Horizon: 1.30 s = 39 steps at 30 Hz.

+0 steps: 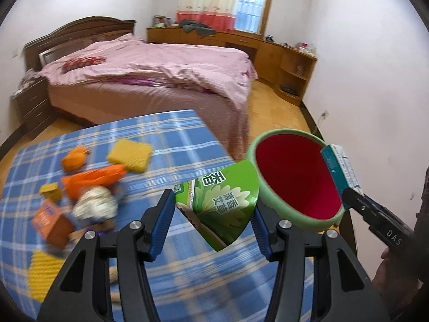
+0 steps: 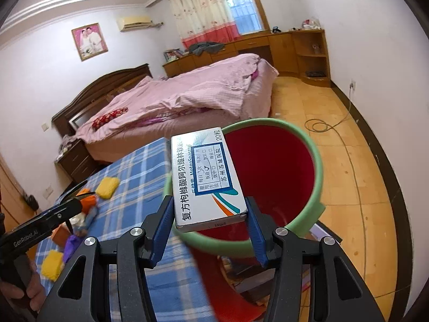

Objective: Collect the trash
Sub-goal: 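Carry both items over the red bucket and open both tools to drop them, then move both tools back over the table toward the yellow foam net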

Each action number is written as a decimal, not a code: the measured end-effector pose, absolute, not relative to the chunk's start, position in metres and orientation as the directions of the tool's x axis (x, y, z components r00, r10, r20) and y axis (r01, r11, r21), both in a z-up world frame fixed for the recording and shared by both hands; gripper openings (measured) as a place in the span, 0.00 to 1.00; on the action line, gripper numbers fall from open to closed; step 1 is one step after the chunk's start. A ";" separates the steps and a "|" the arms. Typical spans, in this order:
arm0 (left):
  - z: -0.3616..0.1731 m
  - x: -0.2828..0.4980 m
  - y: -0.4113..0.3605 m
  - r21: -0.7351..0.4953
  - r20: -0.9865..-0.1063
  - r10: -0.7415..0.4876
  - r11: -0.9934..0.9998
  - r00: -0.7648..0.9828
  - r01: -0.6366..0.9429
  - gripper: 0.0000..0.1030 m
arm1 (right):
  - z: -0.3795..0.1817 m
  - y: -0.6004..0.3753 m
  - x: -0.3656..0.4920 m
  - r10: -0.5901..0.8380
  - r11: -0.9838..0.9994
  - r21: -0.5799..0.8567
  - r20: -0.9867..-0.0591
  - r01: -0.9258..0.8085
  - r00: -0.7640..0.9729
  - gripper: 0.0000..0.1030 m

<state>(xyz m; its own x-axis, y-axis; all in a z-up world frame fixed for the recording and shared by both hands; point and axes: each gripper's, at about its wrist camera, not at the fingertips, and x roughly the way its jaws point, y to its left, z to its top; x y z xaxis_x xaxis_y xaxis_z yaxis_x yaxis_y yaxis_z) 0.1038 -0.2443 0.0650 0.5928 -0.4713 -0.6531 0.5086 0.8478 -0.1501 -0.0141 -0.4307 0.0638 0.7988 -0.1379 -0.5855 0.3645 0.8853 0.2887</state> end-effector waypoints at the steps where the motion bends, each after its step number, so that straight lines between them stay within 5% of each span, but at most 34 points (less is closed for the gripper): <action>1: 0.064 0.105 -0.253 -0.148 -0.655 -0.476 0.842 0.587 0.518 0.54 | 0.062 -0.435 -0.014 -0.141 0.883 0.289 -0.587 0.369 0.797 0.52; 17: 0.042 0.117 -0.362 -0.124 -0.686 -0.546 0.738 0.480 0.663 0.59 | 0.035 -0.482 -0.004 -0.170 0.859 0.288 -0.619 0.423 0.767 0.53; 39: 0.035 0.106 -0.342 -0.171 -0.708 -0.547 0.746 0.446 0.643 0.63 | 0.051 -0.472 -0.026 -0.155 0.860 0.328 -0.561 0.391 0.813 0.55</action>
